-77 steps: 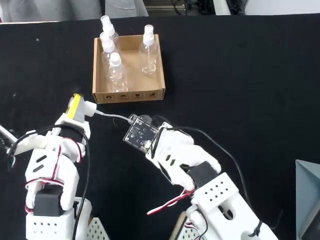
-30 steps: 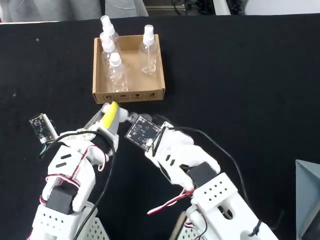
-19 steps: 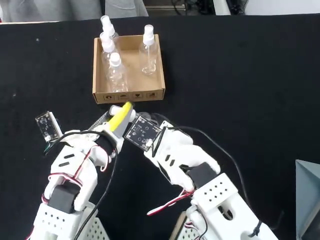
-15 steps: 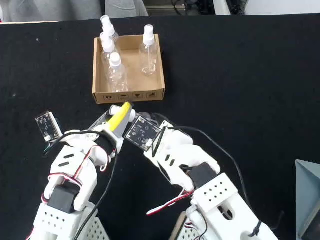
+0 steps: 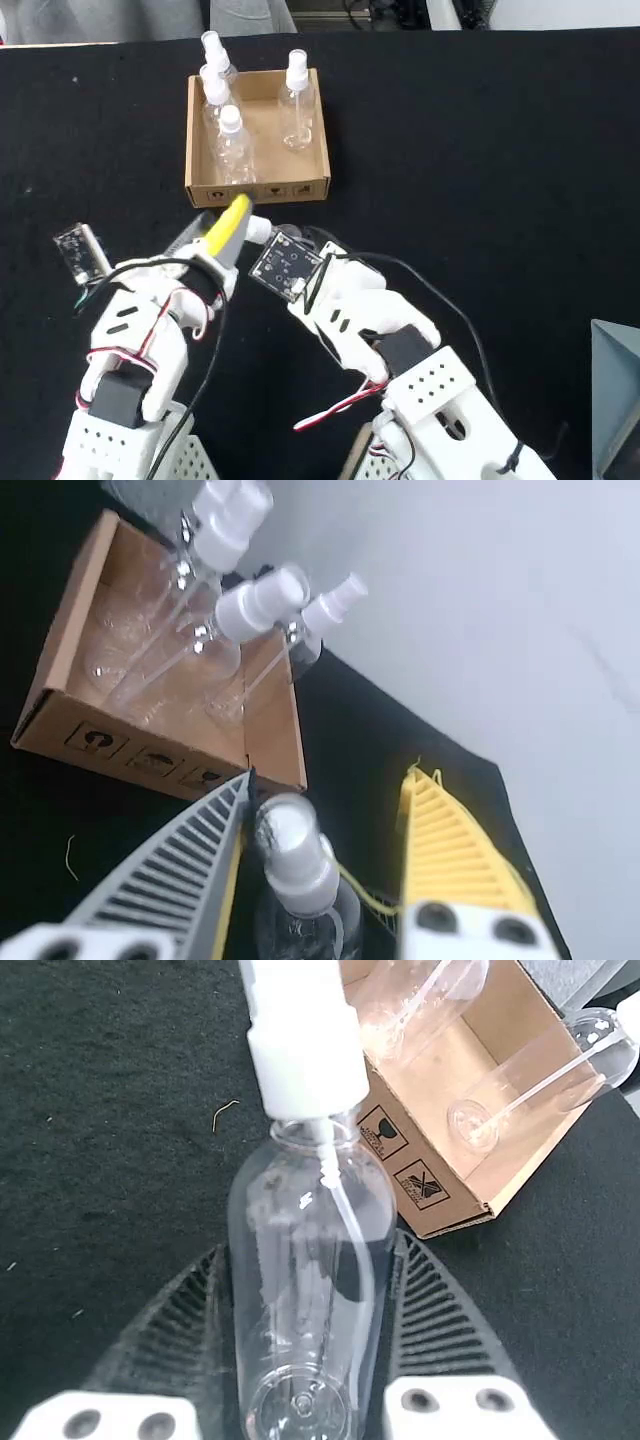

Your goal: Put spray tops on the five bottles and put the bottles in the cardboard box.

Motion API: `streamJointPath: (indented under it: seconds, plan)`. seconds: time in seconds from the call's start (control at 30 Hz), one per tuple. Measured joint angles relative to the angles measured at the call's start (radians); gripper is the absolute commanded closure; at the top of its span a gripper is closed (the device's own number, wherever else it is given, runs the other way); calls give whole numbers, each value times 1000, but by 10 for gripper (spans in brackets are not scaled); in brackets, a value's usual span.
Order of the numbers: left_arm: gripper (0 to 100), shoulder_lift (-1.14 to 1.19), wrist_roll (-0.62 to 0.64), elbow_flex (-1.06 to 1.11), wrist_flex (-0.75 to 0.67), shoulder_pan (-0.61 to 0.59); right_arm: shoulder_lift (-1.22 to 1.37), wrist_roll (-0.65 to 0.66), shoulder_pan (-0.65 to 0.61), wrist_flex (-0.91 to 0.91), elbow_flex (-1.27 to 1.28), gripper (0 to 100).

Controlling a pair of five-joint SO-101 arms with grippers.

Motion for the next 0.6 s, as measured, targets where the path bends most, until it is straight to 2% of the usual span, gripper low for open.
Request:
streamJointPath:
  seconds: [0.33, 0.6]
  plan:
    - [787, -15, 26, -32, 0, -66, 0, -3, 0, 0, 0, 900]
    - [787, -132, 54, -5, 0, -180, -68, -132, 0, 0, 0, 900]
